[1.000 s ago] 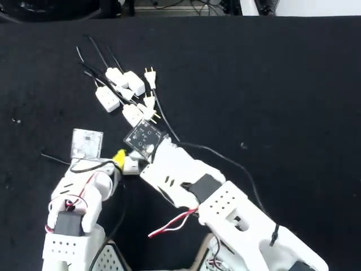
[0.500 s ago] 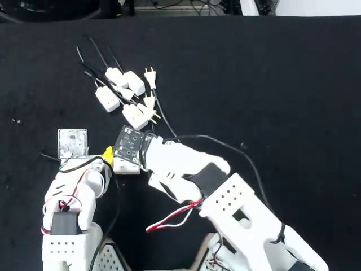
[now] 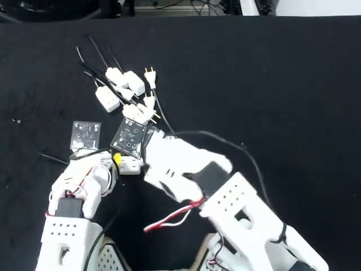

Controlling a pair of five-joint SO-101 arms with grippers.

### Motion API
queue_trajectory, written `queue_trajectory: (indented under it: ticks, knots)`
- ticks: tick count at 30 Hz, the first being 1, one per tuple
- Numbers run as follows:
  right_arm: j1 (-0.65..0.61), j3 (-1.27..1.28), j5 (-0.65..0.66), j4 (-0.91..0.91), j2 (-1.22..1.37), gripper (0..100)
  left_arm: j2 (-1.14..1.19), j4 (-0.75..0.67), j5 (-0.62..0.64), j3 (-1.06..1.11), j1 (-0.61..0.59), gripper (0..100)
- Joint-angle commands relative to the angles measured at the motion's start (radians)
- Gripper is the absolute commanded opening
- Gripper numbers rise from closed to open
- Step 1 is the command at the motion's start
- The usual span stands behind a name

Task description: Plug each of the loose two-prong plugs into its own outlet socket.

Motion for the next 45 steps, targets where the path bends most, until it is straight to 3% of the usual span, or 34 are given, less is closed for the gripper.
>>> queue_trajectory:
  ticks: [1, 11, 20, 25, 45]
  knots:
    - [-0.052, 0.088, -0.035, -0.157, -0.038, 1.1, 0.032, -0.049, 0.038, -0.061, 0.004, 20]
    - [-0.080, 0.222, -0.072, -0.318, -0.039, 1.1, -0.028, -0.051, 0.038, -0.051, 0.008, 20]
    - [-0.098, 0.206, -0.126, -0.333, -0.051, 1.1, -0.037, -0.054, 0.038, -0.033, 0.012, 20]
    - [-0.097, 0.229, -0.226, -0.333, -0.156, 1.1, -0.037, -0.054, 0.037, -0.031, 0.012, 20]
    - [-0.097, 0.355, -0.285, -0.454, -0.271, 1.1, -0.037, -0.054, 0.034, -0.031, 0.012, 20]
